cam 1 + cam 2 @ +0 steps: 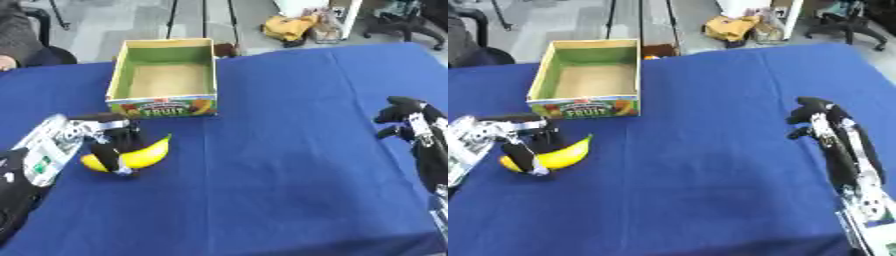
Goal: Pick up objects on the table and place them in the box.
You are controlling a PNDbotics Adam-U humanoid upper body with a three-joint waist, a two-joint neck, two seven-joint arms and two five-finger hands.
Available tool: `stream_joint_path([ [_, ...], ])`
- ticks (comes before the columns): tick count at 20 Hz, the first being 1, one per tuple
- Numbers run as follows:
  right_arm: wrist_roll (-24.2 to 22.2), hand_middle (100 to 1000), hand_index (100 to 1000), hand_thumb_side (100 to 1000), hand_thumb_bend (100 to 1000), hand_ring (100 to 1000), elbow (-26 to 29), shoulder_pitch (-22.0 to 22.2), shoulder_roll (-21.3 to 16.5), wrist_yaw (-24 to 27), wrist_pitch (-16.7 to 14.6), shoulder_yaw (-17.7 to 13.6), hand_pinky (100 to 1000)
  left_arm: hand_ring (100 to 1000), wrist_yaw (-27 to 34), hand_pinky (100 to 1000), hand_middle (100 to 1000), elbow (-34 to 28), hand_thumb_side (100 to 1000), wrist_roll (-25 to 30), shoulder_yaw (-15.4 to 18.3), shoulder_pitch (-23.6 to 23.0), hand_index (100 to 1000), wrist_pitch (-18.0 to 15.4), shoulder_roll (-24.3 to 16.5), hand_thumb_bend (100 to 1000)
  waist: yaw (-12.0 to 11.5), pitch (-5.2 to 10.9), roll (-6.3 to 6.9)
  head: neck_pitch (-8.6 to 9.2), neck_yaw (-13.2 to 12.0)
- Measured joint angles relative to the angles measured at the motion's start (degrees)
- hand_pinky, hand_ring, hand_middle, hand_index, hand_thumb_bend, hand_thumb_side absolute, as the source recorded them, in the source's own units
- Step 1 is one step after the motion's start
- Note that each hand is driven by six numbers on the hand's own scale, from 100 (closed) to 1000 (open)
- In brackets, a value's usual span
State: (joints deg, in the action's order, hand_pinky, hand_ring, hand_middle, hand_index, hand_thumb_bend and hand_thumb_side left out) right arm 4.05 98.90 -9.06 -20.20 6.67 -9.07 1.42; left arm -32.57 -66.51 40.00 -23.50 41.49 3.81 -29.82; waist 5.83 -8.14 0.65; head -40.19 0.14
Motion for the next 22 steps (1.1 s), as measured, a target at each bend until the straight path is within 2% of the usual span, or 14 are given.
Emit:
stream_joint_path([
  [2,0.0,586,768,726,100,640,0.0,0.0,0.02,0.0,0.0,0.0,491,556,-0.17,602,542,0.2,100,-0.02,0.0,0.0,666,-0.04,0.07,584,0.02,0.01,0.0,0.0,0.0],
  [5,-0.01,586,768,726,100,640,-0.01,0.0,0.06,0.0,0.0,0.0,491,493,-0.18,543,461,0.42,100,-0.35,0.0,0.0,570,-0.15,0.21,555,0.03,0.02,0.01,0.0,0.0],
  [9,-0.01,586,768,726,100,640,-0.01,0.0,0.22,0.0,0.0,0.0,491,384,-0.15,449,320,0.61,100,-1.43,0.01,-0.02,437,0.02,0.51,498,0.03,0.02,0.03,0.0,0.0],
  [16,-0.01,586,768,726,100,640,-0.04,0.02,0.3,0.0,0.0,0.0,492,373,1.85,437,303,-0.48,100,-1.54,-0.29,-0.23,418,0.3,0.35,487,0.03,0.03,0.25,0.0,0.01],
  [22,-0.01,586,768,725,100,641,-0.33,0.07,0.3,0.0,0.0,0.0,492,382,4.42,454,312,-6.36,100,-1.06,0.16,1.48,426,1.46,-3.23,496,0.07,0.12,0.59,0.0,0.02],
])
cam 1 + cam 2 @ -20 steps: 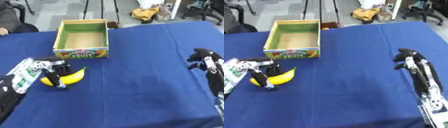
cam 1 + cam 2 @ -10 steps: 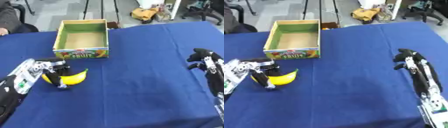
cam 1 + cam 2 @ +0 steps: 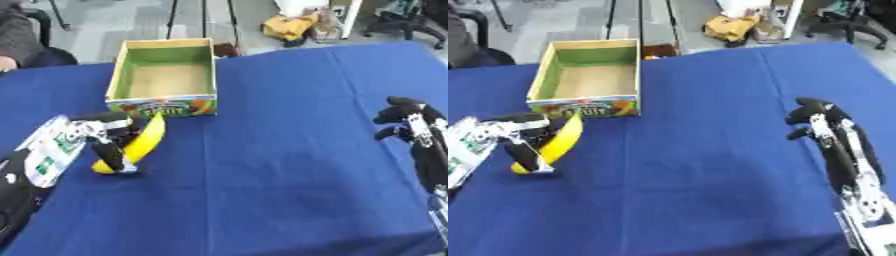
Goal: Pick up objects on the table and place them in the box.
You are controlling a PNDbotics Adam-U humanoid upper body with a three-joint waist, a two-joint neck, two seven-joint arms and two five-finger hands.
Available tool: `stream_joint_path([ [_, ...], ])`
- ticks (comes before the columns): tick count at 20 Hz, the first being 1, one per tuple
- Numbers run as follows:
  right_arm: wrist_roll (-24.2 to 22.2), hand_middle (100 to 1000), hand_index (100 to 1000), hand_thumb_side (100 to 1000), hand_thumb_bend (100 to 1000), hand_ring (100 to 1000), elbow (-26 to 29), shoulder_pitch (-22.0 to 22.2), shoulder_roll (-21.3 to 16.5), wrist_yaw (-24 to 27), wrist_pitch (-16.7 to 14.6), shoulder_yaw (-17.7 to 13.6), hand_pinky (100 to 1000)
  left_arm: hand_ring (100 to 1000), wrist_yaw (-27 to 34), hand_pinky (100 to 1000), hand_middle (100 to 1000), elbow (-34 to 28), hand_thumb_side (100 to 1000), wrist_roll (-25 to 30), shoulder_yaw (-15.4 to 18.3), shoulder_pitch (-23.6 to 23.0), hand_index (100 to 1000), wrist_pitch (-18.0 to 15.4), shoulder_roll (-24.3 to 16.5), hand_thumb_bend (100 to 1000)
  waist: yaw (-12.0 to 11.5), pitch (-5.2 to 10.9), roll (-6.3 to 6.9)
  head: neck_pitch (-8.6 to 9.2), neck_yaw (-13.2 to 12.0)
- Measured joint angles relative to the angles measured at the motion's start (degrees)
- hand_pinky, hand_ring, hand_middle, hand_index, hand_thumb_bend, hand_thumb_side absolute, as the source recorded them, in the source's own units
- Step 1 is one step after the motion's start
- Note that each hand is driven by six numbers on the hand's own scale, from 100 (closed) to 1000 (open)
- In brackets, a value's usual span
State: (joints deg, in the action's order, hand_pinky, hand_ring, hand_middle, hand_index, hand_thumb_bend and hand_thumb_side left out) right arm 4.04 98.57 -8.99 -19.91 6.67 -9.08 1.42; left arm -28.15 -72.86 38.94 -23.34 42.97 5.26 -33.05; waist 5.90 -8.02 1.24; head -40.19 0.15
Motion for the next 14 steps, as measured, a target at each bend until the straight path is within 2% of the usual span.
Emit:
stream_joint_path([
  [8,-0.02,586,768,726,100,641,-0.03,0.15,0.0,0.0,0.0,0.0,492,383,0.21,459,313,-1.3,100,1.03,0.48,1.63,427,0.85,-1.99,500,0.65,0.25,0.34,0.02,-0.04],
  [14,-0.29,586,768,727,100,641,-0.06,0.2,-0.02,0.0,-0.03,0.05,491,387,-2.12,470,315,1.39,100,1.17,1.42,4.24,428,0.19,-2.67,502,1.57,0.25,1.16,0.5,-0.34],
])
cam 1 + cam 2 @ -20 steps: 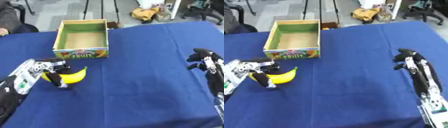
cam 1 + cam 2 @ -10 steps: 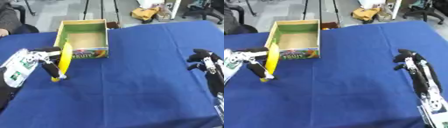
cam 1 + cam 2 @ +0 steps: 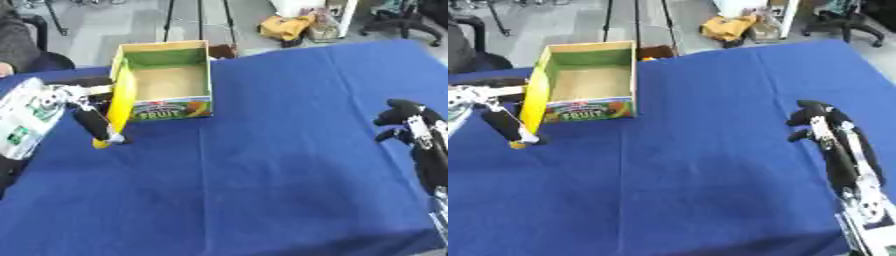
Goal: Pick up objects on the table and place them in the box.
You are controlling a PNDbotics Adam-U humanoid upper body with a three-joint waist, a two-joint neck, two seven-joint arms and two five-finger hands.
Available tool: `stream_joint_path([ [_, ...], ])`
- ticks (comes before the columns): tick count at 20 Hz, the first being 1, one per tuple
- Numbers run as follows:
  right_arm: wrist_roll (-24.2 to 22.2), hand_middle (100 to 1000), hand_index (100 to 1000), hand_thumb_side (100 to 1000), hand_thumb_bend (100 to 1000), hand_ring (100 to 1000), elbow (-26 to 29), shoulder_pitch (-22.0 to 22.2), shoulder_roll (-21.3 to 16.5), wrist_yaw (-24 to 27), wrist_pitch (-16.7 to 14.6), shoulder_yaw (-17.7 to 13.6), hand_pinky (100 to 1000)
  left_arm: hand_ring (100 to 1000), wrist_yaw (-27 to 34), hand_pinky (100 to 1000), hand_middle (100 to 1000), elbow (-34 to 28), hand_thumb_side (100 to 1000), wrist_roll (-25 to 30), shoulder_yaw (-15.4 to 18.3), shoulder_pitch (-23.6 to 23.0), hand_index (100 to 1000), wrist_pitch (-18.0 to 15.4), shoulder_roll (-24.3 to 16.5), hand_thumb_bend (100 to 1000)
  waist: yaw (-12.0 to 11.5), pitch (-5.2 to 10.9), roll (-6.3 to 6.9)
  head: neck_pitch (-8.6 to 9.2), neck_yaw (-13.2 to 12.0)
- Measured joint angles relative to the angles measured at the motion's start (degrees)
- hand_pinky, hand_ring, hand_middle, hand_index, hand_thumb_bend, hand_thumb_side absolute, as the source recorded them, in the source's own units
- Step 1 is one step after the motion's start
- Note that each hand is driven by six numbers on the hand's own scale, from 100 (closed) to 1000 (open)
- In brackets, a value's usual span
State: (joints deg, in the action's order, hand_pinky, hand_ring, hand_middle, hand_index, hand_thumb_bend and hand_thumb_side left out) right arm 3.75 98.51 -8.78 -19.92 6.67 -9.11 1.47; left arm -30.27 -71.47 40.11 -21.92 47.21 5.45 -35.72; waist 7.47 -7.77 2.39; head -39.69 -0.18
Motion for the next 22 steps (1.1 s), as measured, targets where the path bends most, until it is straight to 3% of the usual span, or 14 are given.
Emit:
stream_joint_path([
  [5,-0.23,585,768,728,100,641,-0.13,0.01,-0.28,0.0,0.04,0.17,491,397,-2.28,490,321,3.79,100,-0.12,1.24,1.94,433,-1.78,-0.46,504,1.42,-0.03,1.21,0.6,-0.59],
  [12,-0.28,584,767,731,100,641,-0.34,0.03,-1.02,-0.04,0.02,0.34,491,401,-5.52,499,319,10.17,100,-1.2,4.22,4.32,430,-5.32,-0.89,509,4.55,-0.5,3.93,2.3,-1.83],
  [15,-0.29,584,767,733,100,642,-0.36,0.03,-1.2,-0.11,0.02,0.34,490,404,-7.18,505,320,12.21,100,-2.3,5.6,5.1,431,-6.42,-1.5,513,5.59,-1.0,5.1,3.13,-2.37],
  [16,-0.28,586,767,782,100,642,-0.37,0.02,-1.3,-0.14,0.01,0.33,490,404,-7.76,507,320,12.7,100,-2.66,6.0,5.31,431,-6.74,-1.69,513,5.91,-1.14,5.43,3.48,-2.55],
  [17,-0.27,584,767,734,100,642,-0.38,0.01,-1.48,-0.23,0.0,0.32,490,405,-8.38,507,320,13.02,100,-3.06,6.34,5.49,430,-7.14,-1.83,514,6.17,-1.32,5.74,3.72,-2.75],
  [22,-0.19,583,766,735,100,642,-0.38,-0.33,-1.77,-0.59,-0.07,0.25,490,418,-10.76,510,319,14.87,100,-5.57,8.55,6.4,425,-7.49,-2.73,518,8.03,-2.73,7.44,5.53,-3.57],
])
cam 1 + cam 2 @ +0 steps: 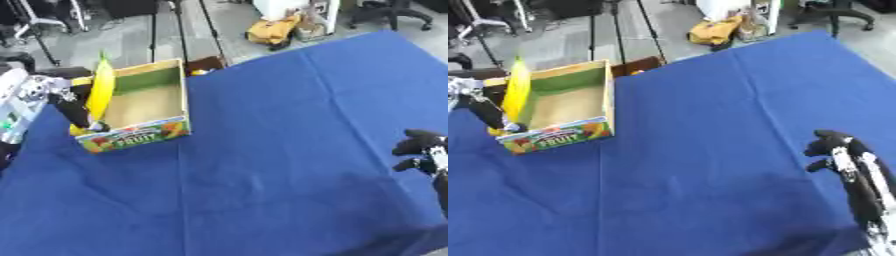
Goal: Pick up objects on the table and place them in the box.
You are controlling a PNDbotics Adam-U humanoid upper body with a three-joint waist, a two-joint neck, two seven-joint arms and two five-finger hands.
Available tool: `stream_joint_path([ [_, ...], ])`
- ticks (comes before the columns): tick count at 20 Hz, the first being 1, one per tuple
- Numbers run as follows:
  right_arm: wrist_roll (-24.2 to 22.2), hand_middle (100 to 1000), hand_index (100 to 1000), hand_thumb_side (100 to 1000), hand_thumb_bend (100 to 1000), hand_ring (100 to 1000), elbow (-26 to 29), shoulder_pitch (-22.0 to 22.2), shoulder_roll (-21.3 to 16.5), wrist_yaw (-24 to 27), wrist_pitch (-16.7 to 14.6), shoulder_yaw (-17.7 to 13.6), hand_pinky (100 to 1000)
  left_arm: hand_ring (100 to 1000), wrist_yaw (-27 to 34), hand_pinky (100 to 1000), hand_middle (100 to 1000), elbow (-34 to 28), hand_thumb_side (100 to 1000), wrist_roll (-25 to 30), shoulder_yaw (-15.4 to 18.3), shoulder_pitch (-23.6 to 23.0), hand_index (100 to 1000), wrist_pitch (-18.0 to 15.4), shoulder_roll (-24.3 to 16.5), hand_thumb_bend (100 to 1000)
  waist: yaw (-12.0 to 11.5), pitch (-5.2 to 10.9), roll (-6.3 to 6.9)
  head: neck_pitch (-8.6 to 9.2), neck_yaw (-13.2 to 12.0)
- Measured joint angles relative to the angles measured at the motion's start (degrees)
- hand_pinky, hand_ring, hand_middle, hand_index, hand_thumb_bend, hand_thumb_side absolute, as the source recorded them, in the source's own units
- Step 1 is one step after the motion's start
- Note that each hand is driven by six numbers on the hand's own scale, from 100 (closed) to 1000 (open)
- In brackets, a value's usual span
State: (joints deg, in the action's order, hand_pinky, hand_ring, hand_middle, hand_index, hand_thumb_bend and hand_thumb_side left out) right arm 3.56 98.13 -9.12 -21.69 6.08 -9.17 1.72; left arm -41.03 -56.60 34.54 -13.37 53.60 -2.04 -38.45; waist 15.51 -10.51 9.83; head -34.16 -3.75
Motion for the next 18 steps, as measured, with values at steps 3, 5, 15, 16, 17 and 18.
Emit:
stream_joint_path([
  [3,0.11,583,766,737,100,642,0.0,-0.33,-0.2,-0.05,-0.11,-0.26,490,419,-1.29,511,319,0.73,100,-2.02,1.21,0.22,422,0.38,-0.1,521,1.05,-0.93,0.52,0.99,-0.38],
  [5,0.18,583,766,738,100,642,0.0,-0.59,-0.23,-0.2,-0.18,-0.3,490,422,-2.21,513,322,1.34,100,-3.44,1.98,0.37,425,0.83,-0.2,523,1.87,-1.76,1.0,1.59,-0.7],
  [15,0.23,581,765,742,100,642,0.08,-2.01,-0.23,-0.41,-0.22,-0.33,489,437,-5.68,523,345,5.46,100,-9.09,4.91,-0.35,450,2.46,-0.2,549,6.74,-5.66,2.59,4.52,-2.7],
  [16,0.24,581,765,742,100,642,0.21,-2.15,-0.23,-0.41,-0.23,-0.33,489,441,-5.87,526,353,5.83,100,-9.38,5.08,-0.49,458,2.54,-0.2,559,7.06,-5.98,2.67,4.6,-2.78],
  [17,0.25,581,765,742,100,642,0.39,-2.33,-0.23,-0.41,-0.24,-0.33,489,458,-5.98,537,379,6.2,100,-9.57,5.14,-0.6,487,2.6,-0.17,578,7.3,-6.26,2.8,4.72,-2.85],
  [18,0.25,581,765,742,100,642,0.46,-2.51,-0.23,-0.41,-0.24,-0.33,489,471,-6.16,546,400,6.57,100,-9.72,5.16,-0.66,507,2.66,-0.13,597,7.47,-6.48,2.91,4.82,-2.94],
])
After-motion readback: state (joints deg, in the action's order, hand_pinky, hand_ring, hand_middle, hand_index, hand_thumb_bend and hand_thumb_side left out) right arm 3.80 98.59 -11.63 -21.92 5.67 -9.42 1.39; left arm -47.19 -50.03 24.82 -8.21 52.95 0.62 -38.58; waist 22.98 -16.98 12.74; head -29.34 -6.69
